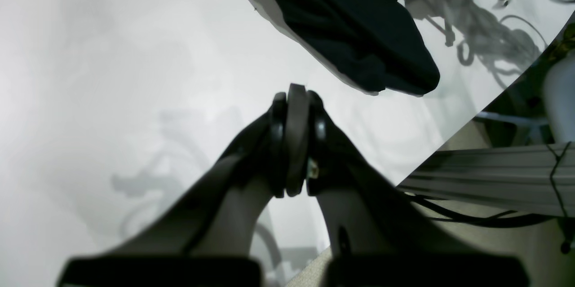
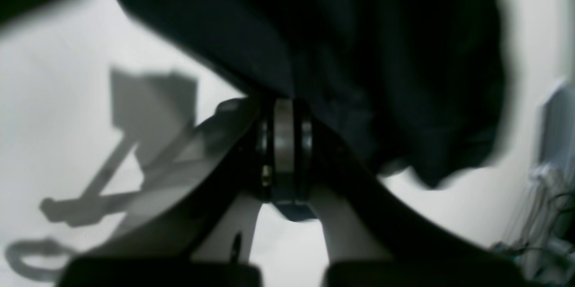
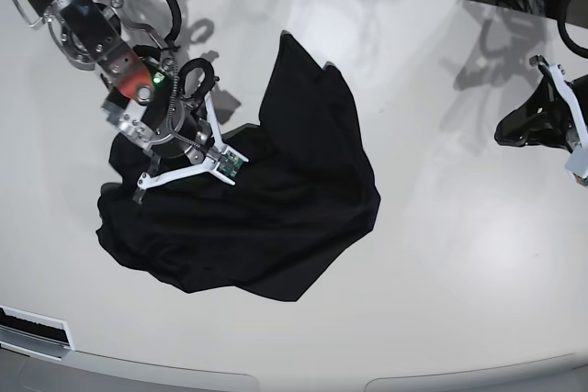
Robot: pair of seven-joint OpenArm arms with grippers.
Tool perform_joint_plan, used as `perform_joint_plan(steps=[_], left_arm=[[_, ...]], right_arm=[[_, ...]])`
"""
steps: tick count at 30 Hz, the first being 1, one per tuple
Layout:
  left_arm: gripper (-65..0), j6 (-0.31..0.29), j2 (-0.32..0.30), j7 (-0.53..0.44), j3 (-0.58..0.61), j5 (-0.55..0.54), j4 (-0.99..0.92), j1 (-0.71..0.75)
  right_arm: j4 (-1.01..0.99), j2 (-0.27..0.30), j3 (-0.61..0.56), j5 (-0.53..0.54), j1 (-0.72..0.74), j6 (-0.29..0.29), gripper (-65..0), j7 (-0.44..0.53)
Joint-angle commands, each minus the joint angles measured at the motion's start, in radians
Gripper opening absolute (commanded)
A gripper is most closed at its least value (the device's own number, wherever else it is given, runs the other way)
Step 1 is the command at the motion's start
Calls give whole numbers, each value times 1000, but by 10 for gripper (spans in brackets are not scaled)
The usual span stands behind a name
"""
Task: Layout the t-shirt on the table in an organized manner, then fold the t-shirt properly
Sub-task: 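Drag the black shirt edge with the right gripper away from the shirt center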
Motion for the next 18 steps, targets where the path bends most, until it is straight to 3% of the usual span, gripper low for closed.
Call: perform_joint_plan(steps=[1,6,10,18], left_arm=[[-650,-8,-19,-18,-10,-17,12,-5],[-650,-8,-19,0,-11,-17,12,-3],[-650,-8,-19,-1,-10,-23,12,-3],[-650,-8,-19,3,-10,-29,12,-3]], right_arm=[[74,32,18,5,8,-6,-650,-3],[276,142,121,141,-52,65,-650,-11],[350,173,288,299,-89,117,-650,1],[334,174,681,705,-101,365,-650,2]])
